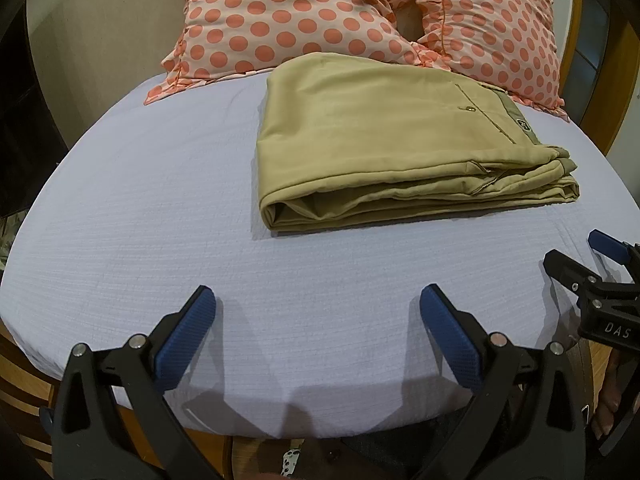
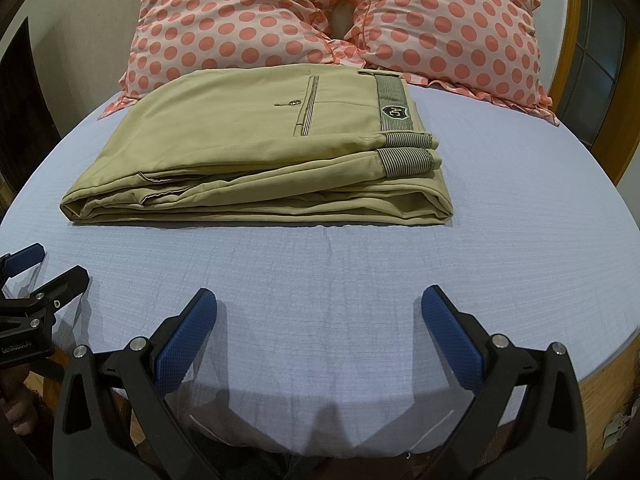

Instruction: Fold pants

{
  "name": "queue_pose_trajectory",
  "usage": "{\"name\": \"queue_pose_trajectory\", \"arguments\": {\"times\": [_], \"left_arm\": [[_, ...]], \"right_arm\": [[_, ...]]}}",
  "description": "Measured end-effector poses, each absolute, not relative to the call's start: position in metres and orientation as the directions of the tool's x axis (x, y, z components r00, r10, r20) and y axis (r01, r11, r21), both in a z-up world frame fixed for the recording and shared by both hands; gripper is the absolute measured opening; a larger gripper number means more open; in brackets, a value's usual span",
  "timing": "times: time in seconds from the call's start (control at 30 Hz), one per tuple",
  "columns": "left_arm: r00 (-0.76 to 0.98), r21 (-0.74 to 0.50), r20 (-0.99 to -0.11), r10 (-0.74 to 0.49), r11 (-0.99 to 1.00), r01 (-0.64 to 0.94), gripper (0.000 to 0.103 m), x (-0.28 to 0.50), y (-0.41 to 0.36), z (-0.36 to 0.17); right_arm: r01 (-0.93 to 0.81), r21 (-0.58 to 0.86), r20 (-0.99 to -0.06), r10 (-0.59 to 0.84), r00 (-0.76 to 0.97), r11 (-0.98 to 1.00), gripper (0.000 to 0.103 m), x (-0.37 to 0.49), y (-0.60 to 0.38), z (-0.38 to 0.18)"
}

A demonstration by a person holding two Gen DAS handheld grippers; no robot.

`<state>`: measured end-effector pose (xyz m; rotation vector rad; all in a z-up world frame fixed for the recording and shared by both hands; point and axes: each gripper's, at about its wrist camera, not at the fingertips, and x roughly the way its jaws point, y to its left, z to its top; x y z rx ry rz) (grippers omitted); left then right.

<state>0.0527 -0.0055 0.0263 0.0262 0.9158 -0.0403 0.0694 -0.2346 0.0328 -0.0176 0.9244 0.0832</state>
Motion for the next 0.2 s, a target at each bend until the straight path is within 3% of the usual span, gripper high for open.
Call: {"name": "queue_pose_trajectory", "arguments": {"times": [0.2], "left_arm": [[0.607, 0.008, -0.794, -0.022, 0.999, 0.048, 0.101, 0.0524, -0.0064, 0.0262]], "right_arm": [[-0.078, 0.020, -0.798, 0.063, 0.600, 0.997, 0.102, 0.0693, -0.2340, 0.0323]]}}
